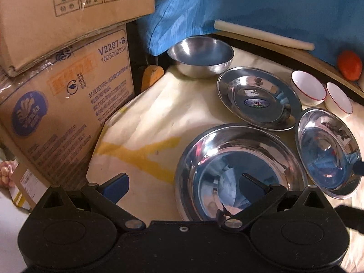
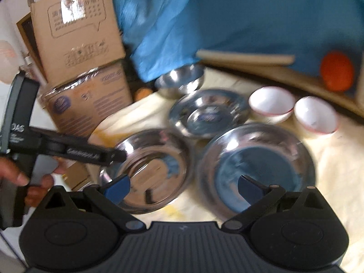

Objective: Organize plates and bowls
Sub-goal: 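Move both tools to a large steel plate and close them on its rim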

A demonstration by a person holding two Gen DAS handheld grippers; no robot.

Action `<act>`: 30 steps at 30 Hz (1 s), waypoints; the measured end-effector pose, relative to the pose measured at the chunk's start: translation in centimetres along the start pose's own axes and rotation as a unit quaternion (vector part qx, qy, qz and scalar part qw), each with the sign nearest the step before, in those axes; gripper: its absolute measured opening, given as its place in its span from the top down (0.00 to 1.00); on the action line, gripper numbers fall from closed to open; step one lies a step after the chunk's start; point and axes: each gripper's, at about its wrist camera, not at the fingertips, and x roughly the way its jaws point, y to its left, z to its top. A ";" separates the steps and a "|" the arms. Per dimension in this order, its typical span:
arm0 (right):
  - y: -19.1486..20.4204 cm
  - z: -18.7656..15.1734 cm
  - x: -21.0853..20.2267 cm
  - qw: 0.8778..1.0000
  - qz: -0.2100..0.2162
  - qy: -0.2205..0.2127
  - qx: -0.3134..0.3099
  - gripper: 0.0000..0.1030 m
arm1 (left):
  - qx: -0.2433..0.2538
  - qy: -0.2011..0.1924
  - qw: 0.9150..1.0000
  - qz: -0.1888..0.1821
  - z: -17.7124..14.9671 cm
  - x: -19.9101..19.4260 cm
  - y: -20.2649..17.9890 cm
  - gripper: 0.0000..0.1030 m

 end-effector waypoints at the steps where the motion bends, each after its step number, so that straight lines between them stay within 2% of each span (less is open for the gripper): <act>1: 0.0 0.1 0.3 1.000 0.010 0.010 0.004 0.00 | 0.005 0.003 1.000 -0.005 0.2 0.3 0.2 0.01; 8: -0.4 0.3 2.1 0.996 0.049 0.064 0.048 0.04 | 0.038 0.029 0.998 -0.037 1.3 2.2 0.5 0.01; 12: -0.7 0.3 2.9 0.993 0.053 0.082 0.068 0.07 | 0.049 0.033 0.997 -0.049 1.8 2.7 0.4 0.05; 18: -1.1 0.4 3.9 0.990 0.060 0.092 0.094 0.13 | 0.052 0.038 0.996 -0.064 2.4 3.3 0.4 0.13; 26: -1.2 0.1 3.4 0.987 0.052 0.093 0.120 0.15 | 0.054 0.038 0.993 -0.094 2.6 3.4 0.6 0.25; 30: -1.5 -0.2 3.8 0.983 0.049 0.100 0.144 0.20 | 0.056 0.043 0.992 -0.105 2.5 3.7 0.7 0.32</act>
